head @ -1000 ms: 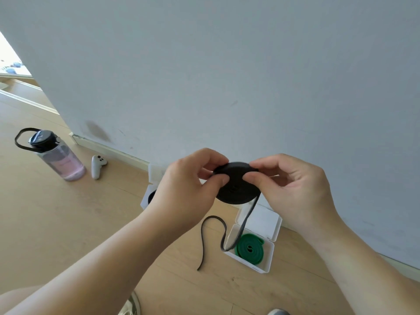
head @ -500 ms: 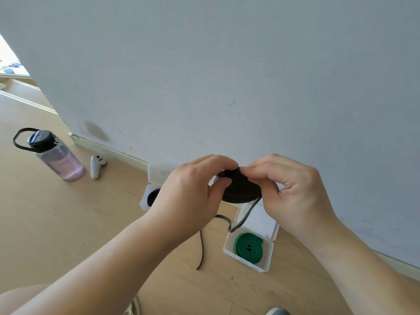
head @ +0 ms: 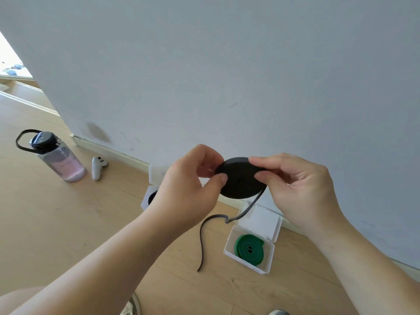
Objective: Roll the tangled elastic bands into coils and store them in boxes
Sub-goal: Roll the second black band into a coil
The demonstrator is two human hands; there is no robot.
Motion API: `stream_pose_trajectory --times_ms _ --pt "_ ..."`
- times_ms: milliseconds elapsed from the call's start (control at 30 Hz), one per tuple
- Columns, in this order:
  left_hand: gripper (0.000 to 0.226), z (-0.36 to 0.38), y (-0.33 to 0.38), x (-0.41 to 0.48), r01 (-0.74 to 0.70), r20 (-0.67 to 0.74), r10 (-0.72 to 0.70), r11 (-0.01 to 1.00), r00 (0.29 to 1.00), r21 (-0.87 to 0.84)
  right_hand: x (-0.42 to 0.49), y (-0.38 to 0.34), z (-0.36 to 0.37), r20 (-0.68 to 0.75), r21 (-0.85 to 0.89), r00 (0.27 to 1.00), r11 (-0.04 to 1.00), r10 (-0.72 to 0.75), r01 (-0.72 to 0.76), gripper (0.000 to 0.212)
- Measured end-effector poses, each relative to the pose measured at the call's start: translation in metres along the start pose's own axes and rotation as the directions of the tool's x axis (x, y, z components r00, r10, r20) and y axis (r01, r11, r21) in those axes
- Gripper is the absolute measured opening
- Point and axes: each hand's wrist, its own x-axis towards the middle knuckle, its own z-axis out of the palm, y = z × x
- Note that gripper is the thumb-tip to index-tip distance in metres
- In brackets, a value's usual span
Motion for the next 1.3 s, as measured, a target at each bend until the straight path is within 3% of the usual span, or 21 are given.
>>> stream_pose_trajectory --times_ms 67,167,267,400,500,667,733,800,867,933,1067,1167,1233,1300 --pt "0.024 0.002 0.000 -0.003 -0.092 0.029 0.088 0.982 0.996 0.167 -0.001 0.005 0.001 0.028 -0.113 0.993 0.987 -0.111 0.113 0.042" --pt "0.033 0.003 -0.003 -0.004 -0.161 0.083 0.147 0.968 0.986 0.194 -0.005 0.008 0.005 0.066 -0.212 0.977 0.954 -0.203 0.212 0.038" --pt "0.026 0.003 -0.004 -0.004 -0.176 0.124 0.154 0.966 0.980 0.190 -0.007 0.003 0.007 0.096 -0.211 0.984 0.963 -0.148 0.165 0.037" --pt "0.020 0.001 -0.001 0.000 0.005 0.046 -0.004 1.000 0.999 -0.017 0.002 0.002 0.001 0.086 0.012 0.989 0.993 0.117 -0.118 0.037" --pt "0.018 -0.003 0.003 0.003 0.095 0.016 -0.094 0.962 0.995 -0.257 0.006 0.003 -0.003 0.036 0.128 0.987 0.979 0.156 -0.160 0.036" --pt "0.012 0.002 0.007 0.001 0.209 0.091 -0.189 0.861 0.978 -0.463 0.007 0.005 -0.003 0.011 0.201 0.989 0.968 0.148 -0.147 0.042" --pt "0.014 0.006 0.004 0.000 0.196 0.095 -0.172 0.905 0.980 -0.377 0.007 0.006 -0.003 -0.027 0.181 0.992 0.977 0.122 -0.115 0.043" --pt "0.023 0.007 -0.002 -0.002 0.010 0.009 -0.010 0.999 1.000 -0.053 0.006 0.007 -0.003 -0.025 0.085 0.999 0.996 0.022 -0.020 0.043" --pt "0.034 0.008 -0.006 -0.004 -0.203 0.006 0.205 0.968 0.979 0.148 0.003 0.008 -0.001 0.016 -0.023 0.995 0.995 -0.093 0.094 0.043" --pt "0.035 0.008 -0.010 -0.004 -0.321 0.039 0.320 0.922 0.947 0.216 0.001 0.009 -0.001 0.052 -0.070 0.986 0.985 -0.157 0.161 0.043" --pt "0.029 0.005 -0.012 -0.001 -0.412 0.081 0.407 0.864 0.910 0.289 0.000 0.009 -0.002 0.092 -0.170 0.965 0.951 -0.245 0.257 0.041" --pt "0.024 0.004 -0.008 -0.004 -0.323 0.064 0.317 0.915 0.946 0.241 -0.002 0.004 0.002 0.035 -0.182 0.985 0.968 -0.171 0.175 0.034" --pt "0.024 0.003 -0.006 -0.002 -0.162 0.028 0.159 0.973 0.987 0.166 0.000 0.000 0.001 -0.014 -0.031 1.000 0.999 0.019 -0.020 0.031" --pt "0.024 -0.001 -0.003 0.002 -0.026 -0.003 0.026 1.000 1.000 0.013 0.003 0.000 -0.002 -0.024 0.110 0.992 0.987 0.124 -0.120 0.031"
